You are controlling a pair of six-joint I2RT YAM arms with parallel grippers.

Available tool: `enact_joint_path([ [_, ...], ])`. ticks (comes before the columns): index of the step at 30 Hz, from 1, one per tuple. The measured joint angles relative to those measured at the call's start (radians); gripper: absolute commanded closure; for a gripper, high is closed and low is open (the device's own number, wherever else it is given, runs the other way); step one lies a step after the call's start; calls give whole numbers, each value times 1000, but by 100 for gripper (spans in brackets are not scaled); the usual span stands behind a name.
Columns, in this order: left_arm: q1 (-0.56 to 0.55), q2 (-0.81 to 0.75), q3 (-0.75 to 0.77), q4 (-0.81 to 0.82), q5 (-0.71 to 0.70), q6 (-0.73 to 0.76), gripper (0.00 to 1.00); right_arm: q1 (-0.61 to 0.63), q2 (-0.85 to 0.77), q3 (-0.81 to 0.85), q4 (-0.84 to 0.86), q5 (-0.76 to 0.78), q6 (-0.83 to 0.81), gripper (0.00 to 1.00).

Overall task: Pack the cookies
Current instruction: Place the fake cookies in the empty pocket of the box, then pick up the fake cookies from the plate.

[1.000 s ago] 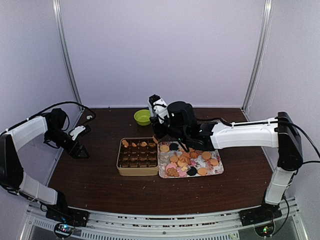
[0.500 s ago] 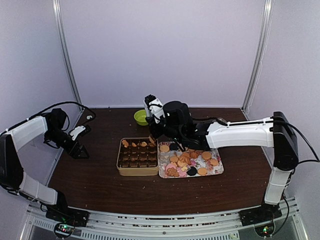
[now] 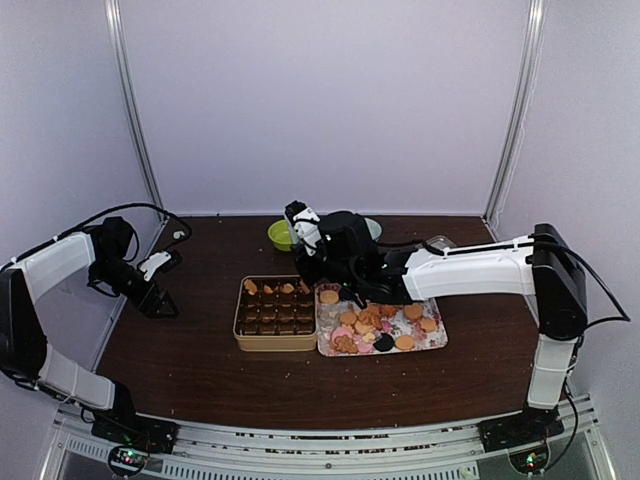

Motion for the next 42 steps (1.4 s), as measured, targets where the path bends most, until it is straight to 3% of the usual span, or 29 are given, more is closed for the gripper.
enact_joint_path([
  [3, 0, 0, 0, 0, 0, 0, 29, 1, 0, 13, -11, 3, 0, 60],
  [14, 0, 0, 0, -1, -1, 0, 29, 3, -45, -17, -6, 20, 17, 61],
  [30, 0, 1, 15, -3, -3, 5, 29, -55, -623, -621, -53, 234, 200, 60],
  [35, 0, 6, 15, -3, -3, 7, 29, -76, -714, -755, -142, 303, 282, 57],
  [42, 0, 9, 15, -3, -3, 7, 29, -100, -743, -790, -193, 352, 343, 55],
])
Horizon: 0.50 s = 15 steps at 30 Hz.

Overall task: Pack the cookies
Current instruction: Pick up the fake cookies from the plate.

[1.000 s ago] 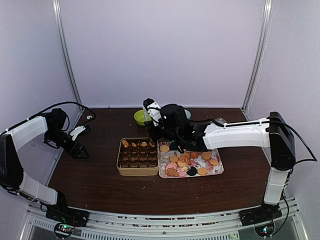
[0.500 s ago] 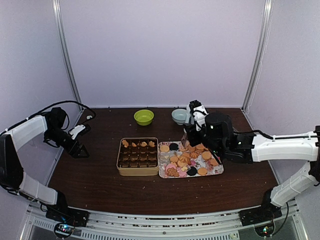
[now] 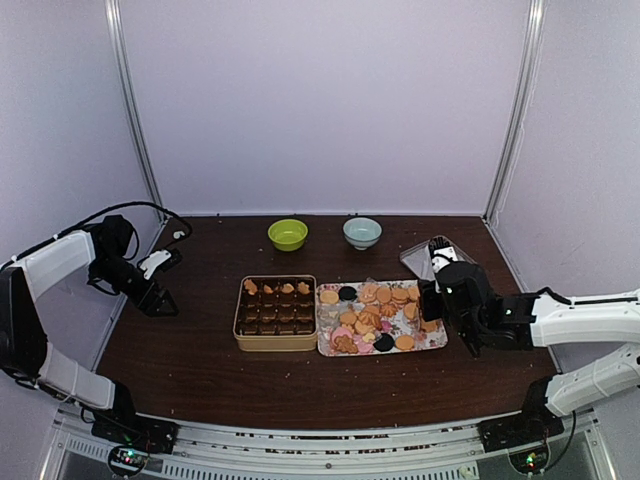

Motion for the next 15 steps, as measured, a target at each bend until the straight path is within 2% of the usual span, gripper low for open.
enact_joint_path([
  [15, 0, 4, 0, 0, 0, 0, 29, -41, 45, -8, 68, -11, 23, 59],
])
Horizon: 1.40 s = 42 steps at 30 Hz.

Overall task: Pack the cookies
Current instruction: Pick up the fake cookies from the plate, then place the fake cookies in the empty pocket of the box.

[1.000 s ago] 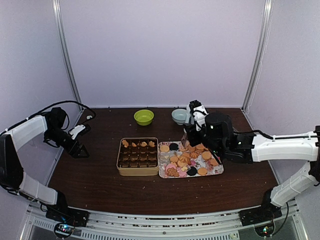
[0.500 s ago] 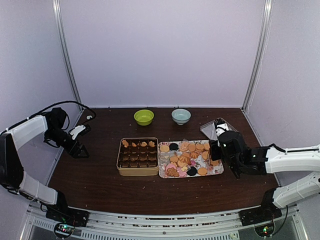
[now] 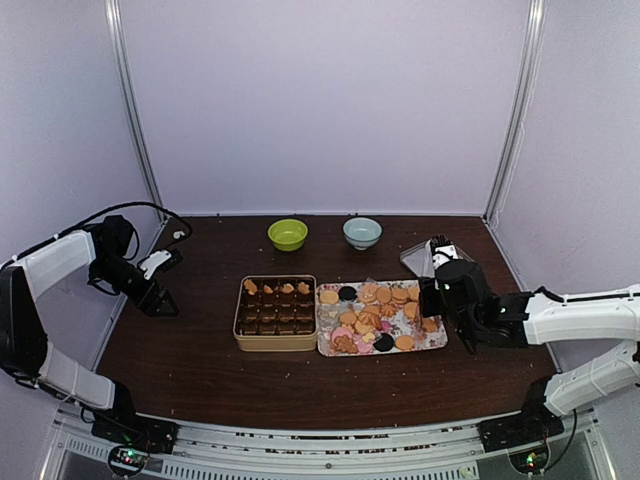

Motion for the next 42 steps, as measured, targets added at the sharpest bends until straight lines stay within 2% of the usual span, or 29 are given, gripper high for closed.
enact_joint_path([
  [7, 0, 0, 0, 0, 0, 0, 29, -10, 12, -16, 46, 0, 18, 66],
  [13, 0, 0, 0, 0, 0, 0, 29, -10, -6, -32, 47, 9, 14, 84],
  [18, 0, 0, 0, 0, 0, 0, 29, -10, -63, -33, 19, 11, -11, 92],
  [25, 0, 0, 8, -2, 0, 0, 29, -10, -124, 6, -16, 8, -70, 94],
  [31, 0, 1, 12, -2, 0, 0, 29, 18, -119, 108, -26, -29, -120, 95],
  [35, 0, 1, 13, -2, -1, 0, 29, 78, -5, 256, 14, -97, -145, 95],
  [42, 0, 0, 13, -2, -30, 6, 29, 151, 362, 641, 95, -339, -150, 94],
])
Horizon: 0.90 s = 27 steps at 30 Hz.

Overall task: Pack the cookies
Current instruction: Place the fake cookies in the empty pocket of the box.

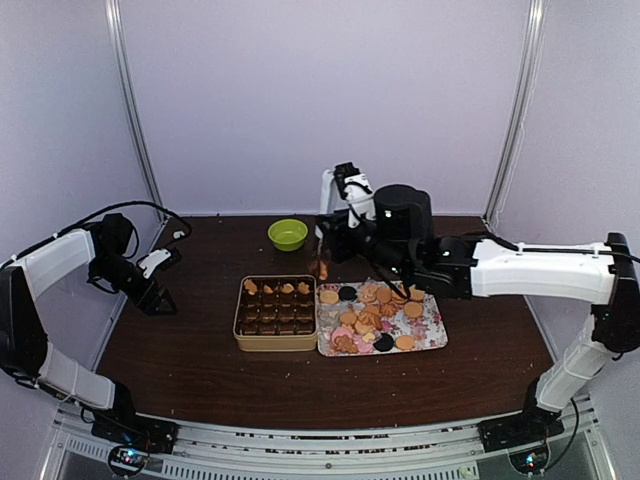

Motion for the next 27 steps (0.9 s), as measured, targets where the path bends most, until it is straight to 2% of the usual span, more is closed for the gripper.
enact_joint_path([
  [5, 0, 0, 0, 1, -24, 8, 29, 33, 248, 280, 3, -134, -15, 95],
  [10, 0, 0, 0, 1, -32, 10, 29, 55, 400, 434, -8, -204, -27, 95],
  [27, 0, 1, 0, 2, -31, 10, 29, 68, 605, 517, 20, -235, -76, 98],
])
